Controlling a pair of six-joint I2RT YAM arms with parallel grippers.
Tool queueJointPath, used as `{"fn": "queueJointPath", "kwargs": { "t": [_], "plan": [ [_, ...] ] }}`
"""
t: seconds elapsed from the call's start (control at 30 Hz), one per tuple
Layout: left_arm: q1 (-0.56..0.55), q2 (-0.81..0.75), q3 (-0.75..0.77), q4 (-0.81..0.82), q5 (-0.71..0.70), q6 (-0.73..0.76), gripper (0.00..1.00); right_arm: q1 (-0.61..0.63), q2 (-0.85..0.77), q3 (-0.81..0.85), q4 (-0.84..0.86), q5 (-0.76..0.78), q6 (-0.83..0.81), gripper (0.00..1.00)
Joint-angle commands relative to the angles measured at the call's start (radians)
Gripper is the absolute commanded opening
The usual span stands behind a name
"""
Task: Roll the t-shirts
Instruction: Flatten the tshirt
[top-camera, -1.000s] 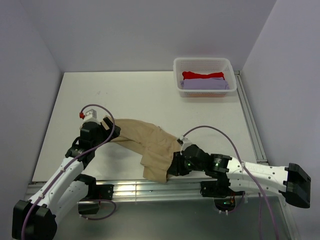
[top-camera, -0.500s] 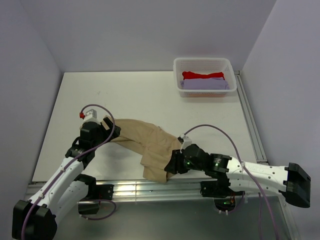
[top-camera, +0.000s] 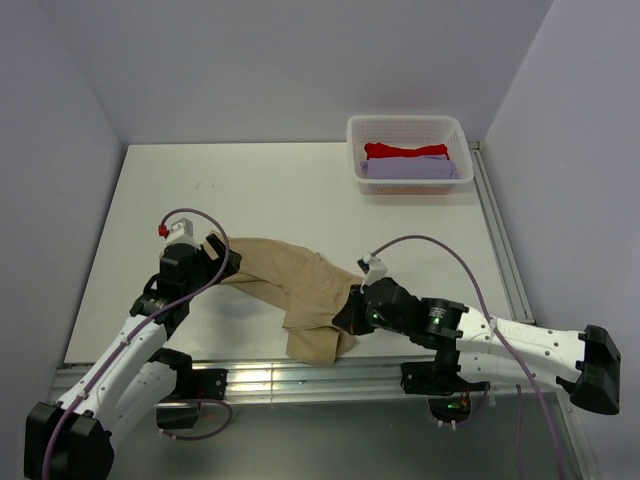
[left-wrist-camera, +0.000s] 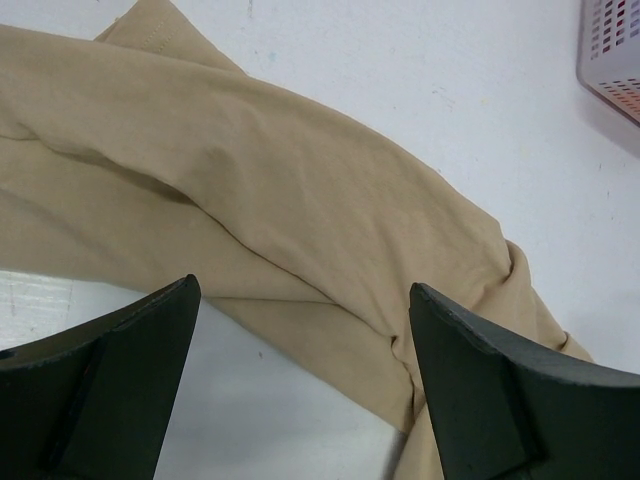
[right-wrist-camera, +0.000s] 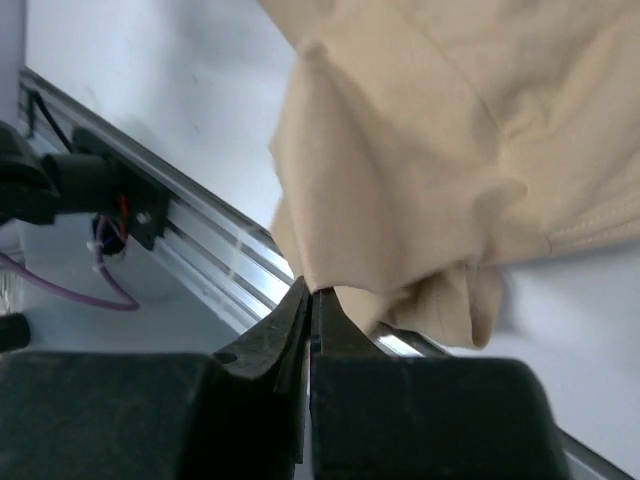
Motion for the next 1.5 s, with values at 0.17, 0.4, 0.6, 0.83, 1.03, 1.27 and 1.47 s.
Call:
{"fn": "queueJointPath", "kwargs": {
  "t": [0.17, 0.4, 0.6, 0.83, 1.03, 1.27, 1.47],
  "plan": [
    [0.011, 0.047, 0.039, -0.01, -0.038, -0.027, 0.94, -0.151, 0.033, 0.312, -0.208, 0.066, -0.215, 0.0],
    [0.075, 0.096, 0.074, -0.018, -0.027, -0.067, 0.95, -0.412, 0.047, 0.504, -0.225, -0.028, -0.315, 0.0],
    [0.126, 0.177, 0.112, -0.025, -0.03, -0.09, 0.95, -0.73, 0.079, 0.61, -0.238, -0.188, -0.341, 0.0],
    [0.156, 0.222, 0.155, -0.016, -0.033, -0.097, 0.95, -1.064, 0.14, 0.555, -0.117, -0.388, -0.298, 0.0],
    [0.173, 0.234, 0.188, -0.025, -0.05, -0.102, 0.95, -1.182, 0.189, 0.518, -0.052, -0.41, -0.286, 0.0],
    [0.195, 0.256, 0.186, -0.01, -0.013, -0.13, 0.94, -1.237, 0.234, 0.503, -0.006, -0.465, -0.3, 0.0],
    [0.225, 0.363, 0.238, 0.01, 0.008, -0.111, 0.81, -1.237, 0.205, 0.469, 0.023, -0.483, -0.318, 0.0]
  ]
}}
